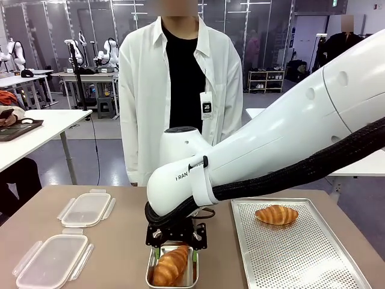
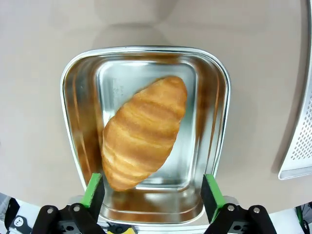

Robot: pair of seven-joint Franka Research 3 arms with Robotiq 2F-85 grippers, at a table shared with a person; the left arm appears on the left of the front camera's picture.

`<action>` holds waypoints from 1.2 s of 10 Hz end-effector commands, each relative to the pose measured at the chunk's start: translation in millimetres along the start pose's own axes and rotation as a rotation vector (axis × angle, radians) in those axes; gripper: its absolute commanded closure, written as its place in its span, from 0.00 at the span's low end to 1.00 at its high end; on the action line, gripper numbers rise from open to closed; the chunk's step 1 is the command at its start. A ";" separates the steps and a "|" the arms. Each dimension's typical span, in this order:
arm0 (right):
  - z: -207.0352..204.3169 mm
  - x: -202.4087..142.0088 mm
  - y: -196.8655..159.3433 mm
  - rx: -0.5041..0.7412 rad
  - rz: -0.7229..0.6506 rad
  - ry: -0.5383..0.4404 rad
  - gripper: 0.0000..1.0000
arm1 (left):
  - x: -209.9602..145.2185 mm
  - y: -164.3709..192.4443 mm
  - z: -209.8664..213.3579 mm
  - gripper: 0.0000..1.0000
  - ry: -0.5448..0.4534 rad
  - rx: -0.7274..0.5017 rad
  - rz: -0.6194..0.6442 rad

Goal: Place the bread into the airtight container.
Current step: Pick up a Butter Roll and place it into an empty Airtight Container.

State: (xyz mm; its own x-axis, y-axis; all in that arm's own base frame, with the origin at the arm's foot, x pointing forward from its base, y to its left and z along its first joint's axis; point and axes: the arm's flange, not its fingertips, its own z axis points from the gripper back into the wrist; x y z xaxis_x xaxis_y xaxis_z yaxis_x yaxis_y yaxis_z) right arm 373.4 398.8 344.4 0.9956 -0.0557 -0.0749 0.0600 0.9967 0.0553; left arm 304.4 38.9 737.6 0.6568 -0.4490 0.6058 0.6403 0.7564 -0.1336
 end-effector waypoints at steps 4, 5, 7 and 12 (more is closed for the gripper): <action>-1.6 -0.5 3.1 0.007 0.005 -0.002 0.00 | 0.3 -0.2 1.4 0.00 0.002 -0.009 -0.022; -1.6 -0.5 3.1 0.007 0.005 -0.002 0.00 | 0.3 -0.2 1.4 0.00 0.002 -0.009 -0.022; -1.6 -0.5 3.1 0.007 0.005 -0.002 0.00 | 0.3 -0.2 1.4 0.00 0.002 -0.009 -0.022; -1.6 -0.5 3.1 0.007 0.005 -0.002 0.00 | 0.3 -0.2 1.4 0.00 0.002 -0.009 -0.022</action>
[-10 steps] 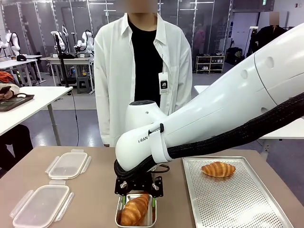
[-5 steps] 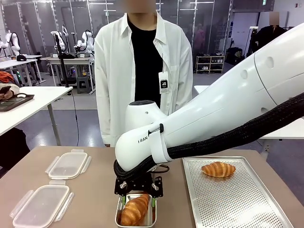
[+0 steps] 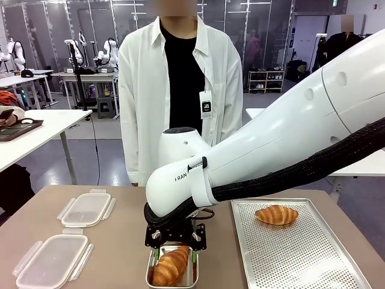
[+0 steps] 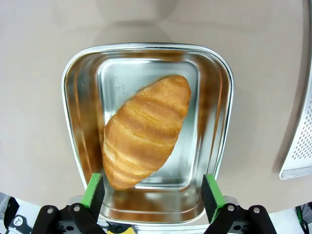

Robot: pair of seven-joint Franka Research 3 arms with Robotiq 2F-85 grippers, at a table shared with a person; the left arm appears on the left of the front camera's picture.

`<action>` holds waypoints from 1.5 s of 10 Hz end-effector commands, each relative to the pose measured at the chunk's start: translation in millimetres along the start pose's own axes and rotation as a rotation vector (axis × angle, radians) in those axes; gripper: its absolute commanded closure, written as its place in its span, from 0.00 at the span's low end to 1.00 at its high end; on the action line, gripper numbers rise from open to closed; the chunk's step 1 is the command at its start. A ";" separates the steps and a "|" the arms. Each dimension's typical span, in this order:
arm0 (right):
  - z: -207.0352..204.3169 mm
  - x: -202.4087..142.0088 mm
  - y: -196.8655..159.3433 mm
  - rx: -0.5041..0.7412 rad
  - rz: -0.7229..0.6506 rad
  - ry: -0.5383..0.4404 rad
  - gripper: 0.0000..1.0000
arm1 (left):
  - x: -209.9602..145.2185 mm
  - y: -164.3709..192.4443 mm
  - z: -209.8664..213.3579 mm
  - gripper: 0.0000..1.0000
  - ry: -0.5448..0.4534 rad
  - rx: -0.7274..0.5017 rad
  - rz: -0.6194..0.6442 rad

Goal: Place the bread into the airtight container.
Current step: Pick up a Butter Roll and place it into an empty Airtight Container.

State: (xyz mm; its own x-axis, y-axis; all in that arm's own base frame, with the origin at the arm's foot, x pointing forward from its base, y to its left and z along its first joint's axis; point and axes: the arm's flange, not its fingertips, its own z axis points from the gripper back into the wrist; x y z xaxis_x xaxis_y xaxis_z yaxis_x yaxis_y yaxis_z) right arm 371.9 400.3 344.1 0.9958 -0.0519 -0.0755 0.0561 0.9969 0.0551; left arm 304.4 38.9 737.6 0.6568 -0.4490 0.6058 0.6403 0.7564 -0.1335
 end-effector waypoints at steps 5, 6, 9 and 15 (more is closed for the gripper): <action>29.2 -7.9 -17.7 0.022 -0.004 -0.062 0.00 | 0.3 -0.2 1.4 0.00 0.002 -0.009 -0.021; 40.4 -11.3 -34.7 -0.018 0.011 -0.086 0.00 | 0.3 -0.2 1.4 0.00 0.002 -0.009 -0.021; 97.5 -20.6 -103.5 -0.003 0.171 -0.073 0.00 | 0.3 -0.2 1.4 0.00 0.002 -0.009 -0.021; 172.5 23.0 -286.1 -0.035 0.341 -0.192 0.00 | 0.3 -0.2 1.4 0.00 0.002 -0.009 -0.021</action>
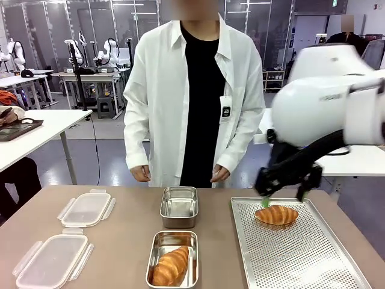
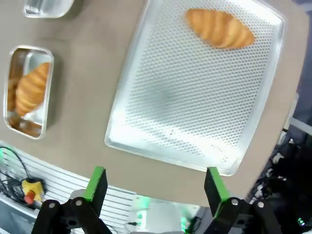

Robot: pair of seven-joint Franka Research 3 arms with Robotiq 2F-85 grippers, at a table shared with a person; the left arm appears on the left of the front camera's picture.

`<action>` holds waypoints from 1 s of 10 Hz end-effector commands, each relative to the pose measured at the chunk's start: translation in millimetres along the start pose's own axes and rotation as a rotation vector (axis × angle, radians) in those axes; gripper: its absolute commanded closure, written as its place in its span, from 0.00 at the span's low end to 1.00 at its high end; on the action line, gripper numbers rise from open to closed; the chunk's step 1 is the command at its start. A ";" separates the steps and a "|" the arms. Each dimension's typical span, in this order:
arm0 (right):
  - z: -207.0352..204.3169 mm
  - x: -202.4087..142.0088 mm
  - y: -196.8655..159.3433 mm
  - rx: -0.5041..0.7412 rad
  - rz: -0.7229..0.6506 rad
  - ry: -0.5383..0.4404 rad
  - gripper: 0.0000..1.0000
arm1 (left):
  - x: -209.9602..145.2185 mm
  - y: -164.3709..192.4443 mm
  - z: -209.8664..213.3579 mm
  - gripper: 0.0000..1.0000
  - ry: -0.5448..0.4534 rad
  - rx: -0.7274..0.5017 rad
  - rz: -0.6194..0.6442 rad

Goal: Place the bread into the airtight container.
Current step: Pick up a Butter Roll and place it into an empty Airtight Container.

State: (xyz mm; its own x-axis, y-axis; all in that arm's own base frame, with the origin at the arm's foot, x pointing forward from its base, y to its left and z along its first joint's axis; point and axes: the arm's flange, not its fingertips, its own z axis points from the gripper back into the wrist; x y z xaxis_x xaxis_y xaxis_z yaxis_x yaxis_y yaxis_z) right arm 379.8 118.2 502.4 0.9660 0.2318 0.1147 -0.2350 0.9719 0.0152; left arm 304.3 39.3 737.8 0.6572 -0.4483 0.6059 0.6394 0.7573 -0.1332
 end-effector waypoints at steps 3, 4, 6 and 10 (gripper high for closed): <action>-23.2 52.0 -57.6 -0.020 0.119 -0.023 0.00 | 0.4 -0.5 1.1 0.00 0.002 -0.010 -0.022; -28.5 60.0 -65.9 -0.033 0.143 -0.016 0.00 | 0.4 -0.5 1.1 0.00 0.002 -0.010 -0.022; -22.8 60.9 -77.3 0.091 0.216 -0.023 0.00 | 0.4 -0.5 1.1 0.00 0.002 -0.010 -0.022; 11.6 -25.1 -209.8 0.539 0.170 -0.289 0.00 | 0.4 -0.5 1.1 0.00 0.002 -0.010 -0.022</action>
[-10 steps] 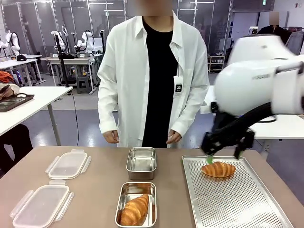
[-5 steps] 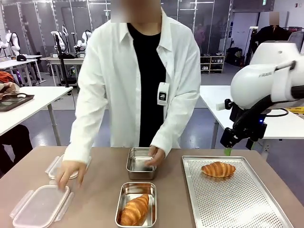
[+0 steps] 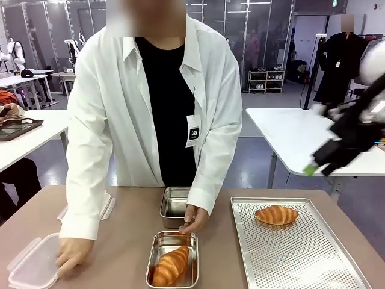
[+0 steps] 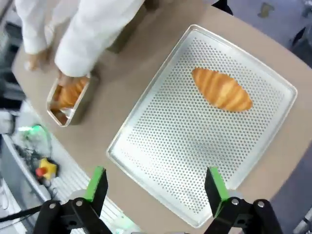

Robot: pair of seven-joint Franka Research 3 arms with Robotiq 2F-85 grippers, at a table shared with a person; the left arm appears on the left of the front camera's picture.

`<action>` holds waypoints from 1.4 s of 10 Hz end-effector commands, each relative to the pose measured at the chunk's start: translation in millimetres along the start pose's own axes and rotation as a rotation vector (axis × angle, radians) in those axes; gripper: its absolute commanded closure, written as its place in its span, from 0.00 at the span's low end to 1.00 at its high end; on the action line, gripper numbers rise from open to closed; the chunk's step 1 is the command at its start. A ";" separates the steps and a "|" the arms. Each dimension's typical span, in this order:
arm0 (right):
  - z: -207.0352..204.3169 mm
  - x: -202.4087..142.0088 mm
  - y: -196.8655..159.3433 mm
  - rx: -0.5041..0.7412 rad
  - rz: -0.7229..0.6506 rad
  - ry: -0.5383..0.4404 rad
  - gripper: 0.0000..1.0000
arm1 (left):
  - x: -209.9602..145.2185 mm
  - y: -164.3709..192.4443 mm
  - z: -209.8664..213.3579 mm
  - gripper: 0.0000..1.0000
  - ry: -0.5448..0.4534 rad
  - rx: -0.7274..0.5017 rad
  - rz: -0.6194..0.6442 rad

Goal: Place the bread into the airtight container.
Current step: Pick up a Butter Roll and place it into an empty Airtight Container.

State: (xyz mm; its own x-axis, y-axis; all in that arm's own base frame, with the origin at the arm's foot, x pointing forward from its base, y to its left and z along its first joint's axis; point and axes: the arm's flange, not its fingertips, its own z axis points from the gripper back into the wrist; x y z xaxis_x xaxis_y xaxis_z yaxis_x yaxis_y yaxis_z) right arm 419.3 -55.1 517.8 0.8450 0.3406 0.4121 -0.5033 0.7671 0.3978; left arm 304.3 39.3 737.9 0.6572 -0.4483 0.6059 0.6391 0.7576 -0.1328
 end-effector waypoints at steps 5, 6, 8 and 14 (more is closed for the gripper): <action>100.8 -168.1 -102.3 -0.033 -0.342 -0.316 0.00 | 0.4 -0.5 0.9 0.00 0.002 -0.010 -0.022; 95.9 -177.9 -105.6 -0.086 -0.421 -0.321 0.00 | 0.4 -0.5 0.9 0.00 0.002 -0.010 -0.022; 75.9 -166.9 -113.9 -0.170 -0.589 -0.319 0.00 | 0.4 -0.5 0.9 0.00 0.002 -0.010 -0.022; 107.6 -190.9 -117.0 -0.081 -0.428 -0.316 0.00 | 0.4 -0.5 0.9 0.00 0.002 -0.010 -0.022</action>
State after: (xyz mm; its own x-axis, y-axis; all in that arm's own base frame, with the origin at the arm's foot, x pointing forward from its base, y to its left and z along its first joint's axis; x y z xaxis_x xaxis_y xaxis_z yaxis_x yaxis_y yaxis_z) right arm 298.3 -264.6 480.9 0.8700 -0.2023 0.4497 -0.0750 0.8471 0.5261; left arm 304.3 39.2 738.2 0.6570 -0.4486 0.6060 0.6391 0.7577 -0.1321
